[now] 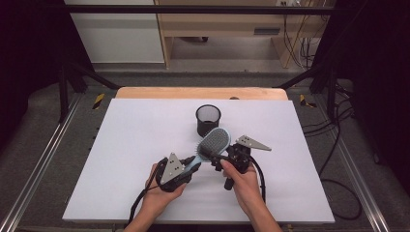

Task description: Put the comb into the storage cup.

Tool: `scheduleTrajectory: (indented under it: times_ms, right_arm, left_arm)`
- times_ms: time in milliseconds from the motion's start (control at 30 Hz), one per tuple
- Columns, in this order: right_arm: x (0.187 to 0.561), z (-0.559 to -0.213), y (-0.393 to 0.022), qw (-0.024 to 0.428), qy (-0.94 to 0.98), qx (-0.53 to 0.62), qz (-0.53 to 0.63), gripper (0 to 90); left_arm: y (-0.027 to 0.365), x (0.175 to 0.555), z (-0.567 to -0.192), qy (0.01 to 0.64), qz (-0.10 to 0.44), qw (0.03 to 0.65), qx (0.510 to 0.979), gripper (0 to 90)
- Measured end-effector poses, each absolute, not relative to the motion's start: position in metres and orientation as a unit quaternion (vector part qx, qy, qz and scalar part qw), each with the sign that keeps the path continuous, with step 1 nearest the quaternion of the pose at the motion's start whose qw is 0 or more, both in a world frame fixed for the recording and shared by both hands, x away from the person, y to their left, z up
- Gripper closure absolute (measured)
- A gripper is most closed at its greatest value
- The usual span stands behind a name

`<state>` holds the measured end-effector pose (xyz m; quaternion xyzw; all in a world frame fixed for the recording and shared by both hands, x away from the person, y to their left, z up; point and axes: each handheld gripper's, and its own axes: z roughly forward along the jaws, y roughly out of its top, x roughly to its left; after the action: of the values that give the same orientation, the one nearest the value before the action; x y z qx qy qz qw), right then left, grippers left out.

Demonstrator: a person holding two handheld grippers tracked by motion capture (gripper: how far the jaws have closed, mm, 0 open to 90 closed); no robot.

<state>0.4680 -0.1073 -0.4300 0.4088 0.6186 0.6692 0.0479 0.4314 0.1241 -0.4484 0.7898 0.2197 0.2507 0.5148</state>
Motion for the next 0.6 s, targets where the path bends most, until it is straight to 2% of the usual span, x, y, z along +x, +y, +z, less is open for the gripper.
scheduleTrajectory:
  times_ms: [233,600]
  right_arm:
    - [0.4690,-0.4321,-0.1096,0.037,0.613,0.415,0.672,33.1]
    - [0.4671,-0.4307,-0.1122,0.030,0.609,0.400,0.685,42.0]
  left_arm:
    - [0.1254,0.4328,-0.4489,0.223,0.248,0.518,0.788,69.2]
    - [0.1257,0.4331,-0.4488,0.221,0.252,0.516,0.788,69.3]
